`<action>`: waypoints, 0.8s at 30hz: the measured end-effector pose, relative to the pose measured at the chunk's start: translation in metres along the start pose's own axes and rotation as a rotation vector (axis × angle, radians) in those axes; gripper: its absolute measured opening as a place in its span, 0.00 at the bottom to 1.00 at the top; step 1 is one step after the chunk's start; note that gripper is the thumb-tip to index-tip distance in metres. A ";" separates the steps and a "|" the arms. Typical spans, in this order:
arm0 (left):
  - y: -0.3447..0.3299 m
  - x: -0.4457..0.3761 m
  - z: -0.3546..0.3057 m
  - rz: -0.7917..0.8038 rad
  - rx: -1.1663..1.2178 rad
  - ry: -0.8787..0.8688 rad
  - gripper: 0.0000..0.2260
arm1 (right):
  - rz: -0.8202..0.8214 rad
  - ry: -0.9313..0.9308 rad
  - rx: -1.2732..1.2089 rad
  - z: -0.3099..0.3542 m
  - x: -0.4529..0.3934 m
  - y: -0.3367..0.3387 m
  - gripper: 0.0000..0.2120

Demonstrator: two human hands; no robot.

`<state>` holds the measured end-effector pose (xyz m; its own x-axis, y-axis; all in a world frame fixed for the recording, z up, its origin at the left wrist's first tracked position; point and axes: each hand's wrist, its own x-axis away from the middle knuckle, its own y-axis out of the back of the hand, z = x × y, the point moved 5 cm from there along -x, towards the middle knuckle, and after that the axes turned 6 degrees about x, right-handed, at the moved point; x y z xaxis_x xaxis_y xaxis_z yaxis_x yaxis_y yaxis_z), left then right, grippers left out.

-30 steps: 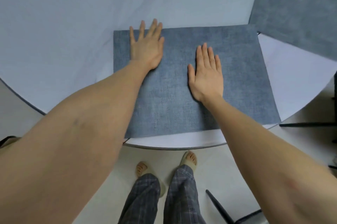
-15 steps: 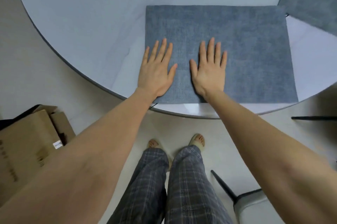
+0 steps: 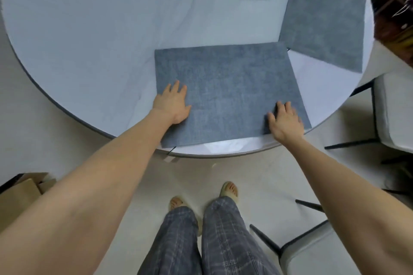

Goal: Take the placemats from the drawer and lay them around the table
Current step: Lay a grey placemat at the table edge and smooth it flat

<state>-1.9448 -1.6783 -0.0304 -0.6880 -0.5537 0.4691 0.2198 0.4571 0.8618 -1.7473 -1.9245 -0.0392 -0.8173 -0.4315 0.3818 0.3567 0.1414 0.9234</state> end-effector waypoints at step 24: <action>0.232 0.016 -0.115 -0.167 0.130 0.079 0.20 | -0.025 0.692 -0.049 0.129 -0.064 0.227 0.13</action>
<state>-1.8256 -1.6612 0.1993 -0.6502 -0.6796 0.3398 0.0124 0.4377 0.8990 -1.6722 -1.7503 0.1508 -0.3551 -0.9051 0.2337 0.3750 0.0911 0.9225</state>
